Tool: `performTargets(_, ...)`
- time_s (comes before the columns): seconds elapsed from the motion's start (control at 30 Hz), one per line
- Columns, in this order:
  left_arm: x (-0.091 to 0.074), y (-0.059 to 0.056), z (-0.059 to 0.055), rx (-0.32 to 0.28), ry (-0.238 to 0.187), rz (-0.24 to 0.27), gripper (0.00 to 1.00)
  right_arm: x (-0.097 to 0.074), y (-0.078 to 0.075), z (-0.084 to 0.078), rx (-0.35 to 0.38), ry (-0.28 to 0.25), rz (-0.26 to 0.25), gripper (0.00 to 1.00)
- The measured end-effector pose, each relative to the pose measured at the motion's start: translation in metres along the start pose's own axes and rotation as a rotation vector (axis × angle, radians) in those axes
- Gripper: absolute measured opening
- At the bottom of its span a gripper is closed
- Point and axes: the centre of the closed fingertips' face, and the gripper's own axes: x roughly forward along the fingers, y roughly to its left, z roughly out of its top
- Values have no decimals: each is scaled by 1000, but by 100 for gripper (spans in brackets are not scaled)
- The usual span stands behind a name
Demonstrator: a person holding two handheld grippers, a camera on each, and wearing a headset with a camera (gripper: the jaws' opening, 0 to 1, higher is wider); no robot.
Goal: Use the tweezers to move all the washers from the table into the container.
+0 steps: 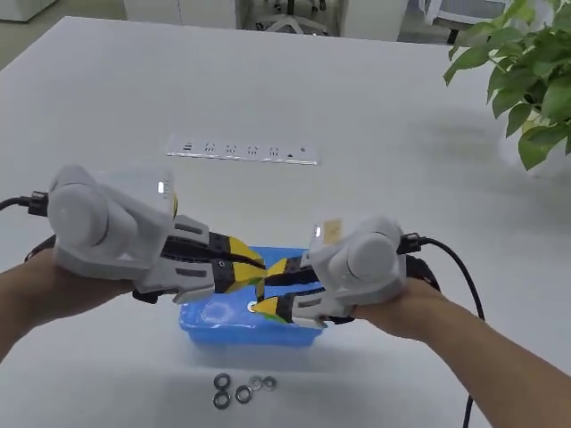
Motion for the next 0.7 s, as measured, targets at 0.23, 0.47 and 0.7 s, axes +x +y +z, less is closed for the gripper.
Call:
performTargets(0.23, -3, -5, 10, 0, -15, 8, 6, -14, 6, -1, 6, -2, -23, 24)
performTargets(0.47, -7, -9, 20, -4, -28, 14, 6, -28, 9, -3, 30, -4, -52, 29)
performTargets(0.7, -8, -17, 29, 7, -38, 7, 6, -43, 12, -9, 56, -6, -89, 34)
